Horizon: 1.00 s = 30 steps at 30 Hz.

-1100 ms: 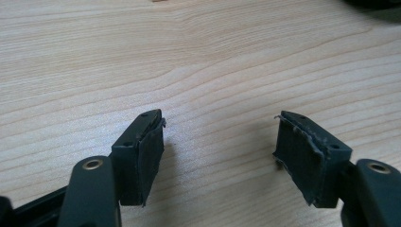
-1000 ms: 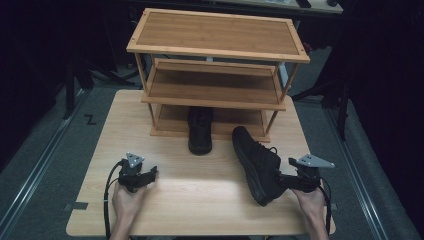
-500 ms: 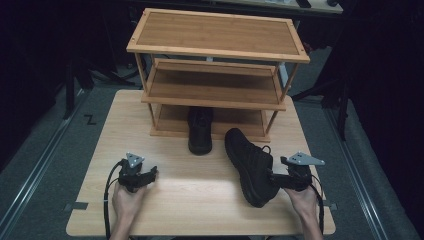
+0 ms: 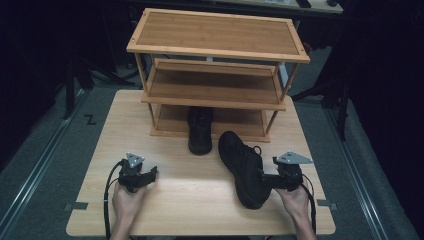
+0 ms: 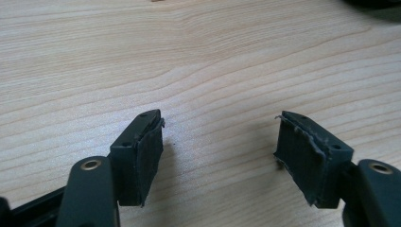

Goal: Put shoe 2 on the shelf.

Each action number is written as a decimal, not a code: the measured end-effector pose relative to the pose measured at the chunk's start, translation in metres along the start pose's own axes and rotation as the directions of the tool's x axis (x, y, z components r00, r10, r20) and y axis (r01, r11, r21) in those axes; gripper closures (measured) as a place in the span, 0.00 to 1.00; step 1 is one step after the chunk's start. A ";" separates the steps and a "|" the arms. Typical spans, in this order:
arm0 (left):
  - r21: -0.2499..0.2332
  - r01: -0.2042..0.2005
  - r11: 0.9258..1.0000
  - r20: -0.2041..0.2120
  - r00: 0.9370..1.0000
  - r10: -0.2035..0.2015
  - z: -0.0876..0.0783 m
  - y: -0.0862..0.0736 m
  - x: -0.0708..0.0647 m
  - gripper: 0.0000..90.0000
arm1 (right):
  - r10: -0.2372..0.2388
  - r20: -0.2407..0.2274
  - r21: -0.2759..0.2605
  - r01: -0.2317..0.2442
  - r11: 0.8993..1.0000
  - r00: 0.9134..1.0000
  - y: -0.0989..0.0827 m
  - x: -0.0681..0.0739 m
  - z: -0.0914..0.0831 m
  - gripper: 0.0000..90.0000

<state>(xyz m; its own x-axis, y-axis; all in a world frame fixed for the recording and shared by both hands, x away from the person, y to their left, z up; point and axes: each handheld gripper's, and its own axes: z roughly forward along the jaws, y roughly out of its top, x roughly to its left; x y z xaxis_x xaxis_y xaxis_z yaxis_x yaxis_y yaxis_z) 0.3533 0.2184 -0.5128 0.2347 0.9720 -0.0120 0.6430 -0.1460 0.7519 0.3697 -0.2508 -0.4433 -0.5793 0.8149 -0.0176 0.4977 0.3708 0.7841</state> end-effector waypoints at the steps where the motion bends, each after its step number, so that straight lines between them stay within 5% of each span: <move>1: 0.001 -0.001 1.000 0.001 1.000 0.001 0.000 0.000 0.000 0.36 | -0.006 -0.005 0.003 0.006 1.000 1.000 0.001 0.003 0.001 0.22; 7: 0.001 -0.002 1.000 0.002 1.000 0.002 0.000 0.000 0.000 0.35 | -0.026 -0.030 0.018 0.026 0.999 0.999 0.006 0.020 0.011 0.23; 22: 0.000 0.000 1.000 0.002 1.000 0.000 0.000 0.000 0.000 0.35 | -0.043 -0.032 0.001 0.043 0.999 0.999 0.025 0.026 0.007 0.26; 30: 0.000 0.000 1.000 0.003 1.000 0.000 0.000 0.000 0.000 0.35 | -0.054 -0.050 0.015 0.055 0.998 0.997 0.043 0.025 0.013 0.39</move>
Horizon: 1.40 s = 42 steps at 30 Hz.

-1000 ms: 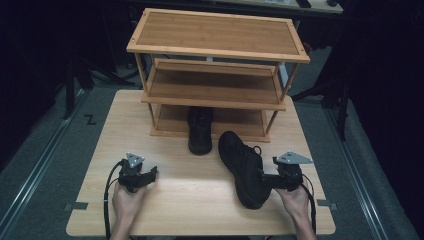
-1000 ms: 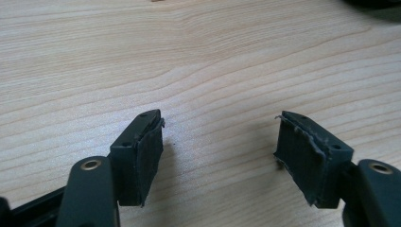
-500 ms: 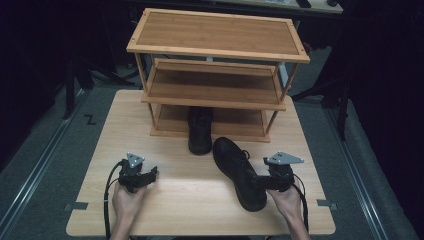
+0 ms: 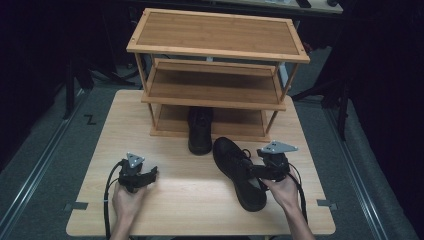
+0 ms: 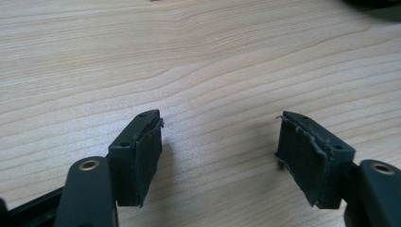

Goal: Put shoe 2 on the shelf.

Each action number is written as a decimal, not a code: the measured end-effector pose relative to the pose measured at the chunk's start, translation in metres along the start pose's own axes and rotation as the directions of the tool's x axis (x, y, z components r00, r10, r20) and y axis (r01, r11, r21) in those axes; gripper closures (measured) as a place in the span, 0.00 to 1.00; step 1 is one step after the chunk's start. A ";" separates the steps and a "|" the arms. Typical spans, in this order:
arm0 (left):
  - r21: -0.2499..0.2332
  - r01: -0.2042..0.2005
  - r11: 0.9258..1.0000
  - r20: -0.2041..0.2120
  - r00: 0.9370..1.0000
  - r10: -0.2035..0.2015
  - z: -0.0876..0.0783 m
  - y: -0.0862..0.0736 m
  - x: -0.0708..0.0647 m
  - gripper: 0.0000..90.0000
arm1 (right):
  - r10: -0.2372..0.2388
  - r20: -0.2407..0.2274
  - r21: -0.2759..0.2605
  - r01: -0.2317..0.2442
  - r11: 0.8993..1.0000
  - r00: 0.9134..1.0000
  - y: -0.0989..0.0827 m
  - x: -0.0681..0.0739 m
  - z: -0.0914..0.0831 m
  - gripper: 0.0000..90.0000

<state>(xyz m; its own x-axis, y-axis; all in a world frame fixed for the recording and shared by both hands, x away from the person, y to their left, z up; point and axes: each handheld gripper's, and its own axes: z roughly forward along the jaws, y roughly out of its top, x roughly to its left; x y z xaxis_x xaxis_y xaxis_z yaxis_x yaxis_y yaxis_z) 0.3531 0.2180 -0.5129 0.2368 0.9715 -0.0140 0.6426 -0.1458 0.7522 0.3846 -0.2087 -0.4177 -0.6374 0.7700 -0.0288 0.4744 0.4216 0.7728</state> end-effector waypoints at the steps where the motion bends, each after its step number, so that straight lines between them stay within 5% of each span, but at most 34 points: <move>1: 0.000 0.000 1.000 0.000 1.000 0.000 0.000 0.000 0.000 0.35 | -0.002 0.006 0.003 0.002 1.000 1.000 0.002 0.000 0.001 0.41; 4: 0.000 0.000 1.000 0.000 1.000 0.000 0.000 0.000 0.000 0.35 | -0.013 0.030 0.038 0.012 0.999 0.999 0.005 -0.003 0.009 0.46; 22: 0.000 0.000 1.000 0.000 1.000 0.000 0.000 0.000 0.000 0.35 | -0.010 -0.077 0.144 0.021 0.989 0.997 -0.004 -0.009 0.035 0.71; 27: 0.000 0.000 1.000 0.000 1.000 0.000 0.000 0.000 0.000 0.35 | -0.058 -0.086 0.153 0.070 0.986 0.995 -0.005 -0.007 0.036 0.83; 34: 0.002 -0.006 1.000 0.003 1.000 0.006 0.000 0.000 -0.001 0.34 | -0.086 -0.059 0.164 0.095 0.982 0.995 -0.005 -0.003 0.035 0.93; 42: 0.003 -0.007 1.000 0.005 1.000 0.007 0.000 0.000 -0.001 0.34 | -0.046 -0.042 0.150 0.052 0.987 0.998 -0.004 -0.005 0.032 0.95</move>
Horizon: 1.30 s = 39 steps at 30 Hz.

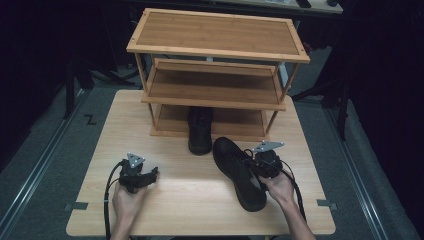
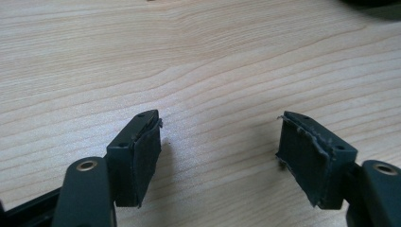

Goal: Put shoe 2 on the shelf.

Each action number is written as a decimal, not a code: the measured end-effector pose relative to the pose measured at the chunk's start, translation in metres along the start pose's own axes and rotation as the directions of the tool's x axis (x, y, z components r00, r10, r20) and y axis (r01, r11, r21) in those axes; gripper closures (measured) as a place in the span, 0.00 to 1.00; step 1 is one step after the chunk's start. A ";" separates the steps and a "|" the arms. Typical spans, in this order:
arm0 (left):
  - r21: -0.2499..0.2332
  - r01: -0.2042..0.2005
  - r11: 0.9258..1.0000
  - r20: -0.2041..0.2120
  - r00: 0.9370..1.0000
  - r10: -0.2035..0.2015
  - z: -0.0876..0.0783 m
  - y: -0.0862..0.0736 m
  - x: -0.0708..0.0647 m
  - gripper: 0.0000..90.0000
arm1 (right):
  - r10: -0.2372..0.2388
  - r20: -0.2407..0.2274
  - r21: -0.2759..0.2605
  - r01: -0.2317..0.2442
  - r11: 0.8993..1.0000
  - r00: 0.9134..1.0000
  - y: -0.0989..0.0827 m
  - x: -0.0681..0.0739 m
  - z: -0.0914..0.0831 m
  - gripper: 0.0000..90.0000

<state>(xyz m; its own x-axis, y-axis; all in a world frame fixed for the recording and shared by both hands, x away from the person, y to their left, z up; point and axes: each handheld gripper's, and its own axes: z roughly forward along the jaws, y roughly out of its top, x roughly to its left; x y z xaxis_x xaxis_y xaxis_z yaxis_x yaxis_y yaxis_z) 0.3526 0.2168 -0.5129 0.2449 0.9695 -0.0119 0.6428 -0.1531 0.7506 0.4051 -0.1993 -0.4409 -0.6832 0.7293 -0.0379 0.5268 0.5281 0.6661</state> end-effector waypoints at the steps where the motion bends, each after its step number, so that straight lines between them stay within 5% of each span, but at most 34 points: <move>1: -0.002 0.001 1.000 0.000 1.000 -0.001 0.000 0.000 0.000 0.34 | 0.009 0.000 0.001 -0.009 1.000 1.000 0.000 -0.001 -0.001 0.95; 9: -0.002 -0.002 1.000 0.004 1.000 0.002 0.000 0.000 -0.001 0.34 | 0.062 -0.039 -0.037 -0.064 0.997 0.997 0.002 -0.004 -0.006 0.95; 18: -0.002 -0.007 1.000 0.011 1.000 0.007 0.000 0.000 -0.002 0.34 | 0.116 -0.014 -0.077 -0.117 0.990 0.993 0.014 -0.013 -0.011 0.95; 28: -0.002 -0.014 1.000 0.019 1.000 0.014 0.000 0.000 -0.003 0.34 | 0.237 0.038 -0.147 -0.229 0.962 0.971 0.036 -0.028 -0.004 0.95; 39: -0.003 -0.022 1.000 0.029 0.999 0.022 0.000 0.000 -0.003 0.34 | 0.307 0.117 -0.197 -0.281 0.939 0.945 0.070 -0.031 0.022 0.95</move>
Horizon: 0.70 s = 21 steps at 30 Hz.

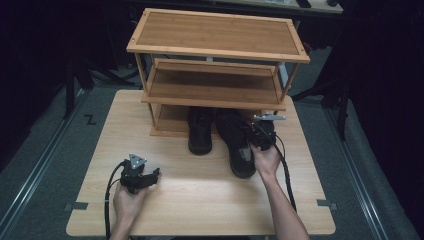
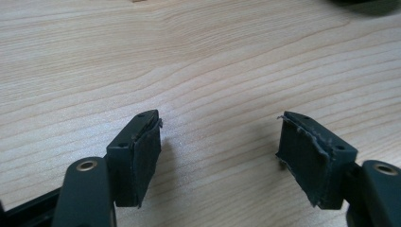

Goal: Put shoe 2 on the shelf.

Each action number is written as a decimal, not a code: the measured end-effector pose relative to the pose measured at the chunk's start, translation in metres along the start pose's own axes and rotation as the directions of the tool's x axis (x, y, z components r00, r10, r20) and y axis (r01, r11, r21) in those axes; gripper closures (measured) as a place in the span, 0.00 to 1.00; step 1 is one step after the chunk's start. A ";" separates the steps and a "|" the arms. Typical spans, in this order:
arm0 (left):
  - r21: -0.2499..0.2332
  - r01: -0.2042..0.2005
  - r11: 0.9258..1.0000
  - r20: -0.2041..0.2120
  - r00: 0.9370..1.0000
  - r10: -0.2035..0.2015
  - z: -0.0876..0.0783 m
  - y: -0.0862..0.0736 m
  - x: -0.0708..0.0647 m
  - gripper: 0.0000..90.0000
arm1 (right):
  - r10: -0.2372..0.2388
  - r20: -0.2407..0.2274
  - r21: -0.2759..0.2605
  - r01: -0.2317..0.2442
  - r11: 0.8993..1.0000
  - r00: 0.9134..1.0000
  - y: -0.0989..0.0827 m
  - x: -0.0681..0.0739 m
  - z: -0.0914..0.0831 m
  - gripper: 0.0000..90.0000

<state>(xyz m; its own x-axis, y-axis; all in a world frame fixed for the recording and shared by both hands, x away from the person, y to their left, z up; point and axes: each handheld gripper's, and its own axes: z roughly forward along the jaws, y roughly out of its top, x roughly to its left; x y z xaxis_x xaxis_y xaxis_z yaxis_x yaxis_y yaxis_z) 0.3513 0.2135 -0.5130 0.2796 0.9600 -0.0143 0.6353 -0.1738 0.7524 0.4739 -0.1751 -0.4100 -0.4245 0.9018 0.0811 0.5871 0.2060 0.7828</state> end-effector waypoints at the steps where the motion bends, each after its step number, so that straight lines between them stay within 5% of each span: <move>1: 0.000 -0.001 1.000 0.001 1.000 0.001 0.000 0.000 0.000 0.34 | 0.005 0.005 0.000 -0.005 1.000 1.000 0.002 0.001 0.004 0.95; 7: 0.000 -0.005 1.000 0.005 1.000 0.005 0.000 0.000 0.000 0.34 | 0.050 0.035 -0.008 -0.050 0.999 0.998 0.013 0.007 0.024 0.95; 13: 0.000 -0.011 1.000 0.012 1.000 0.011 0.000 0.000 -0.001 0.34 | 0.049 0.086 -0.020 -0.047 0.999 0.995 0.026 0.016 0.039 0.95; 21: 0.000 -0.018 1.000 0.019 1.000 0.018 0.000 0.000 -0.002 0.34 | 0.130 0.153 -0.037 -0.126 0.991 0.980 0.030 0.020 0.060 0.94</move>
<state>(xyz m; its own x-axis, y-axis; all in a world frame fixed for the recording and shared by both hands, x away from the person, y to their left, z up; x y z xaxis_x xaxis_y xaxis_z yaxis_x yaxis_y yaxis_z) 0.3500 0.2114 -0.5130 0.3048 0.9523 -0.0130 0.6304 -0.1915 0.7523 0.5246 -0.1279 -0.4219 -0.2338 0.9684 0.0868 0.6100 0.0766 0.7887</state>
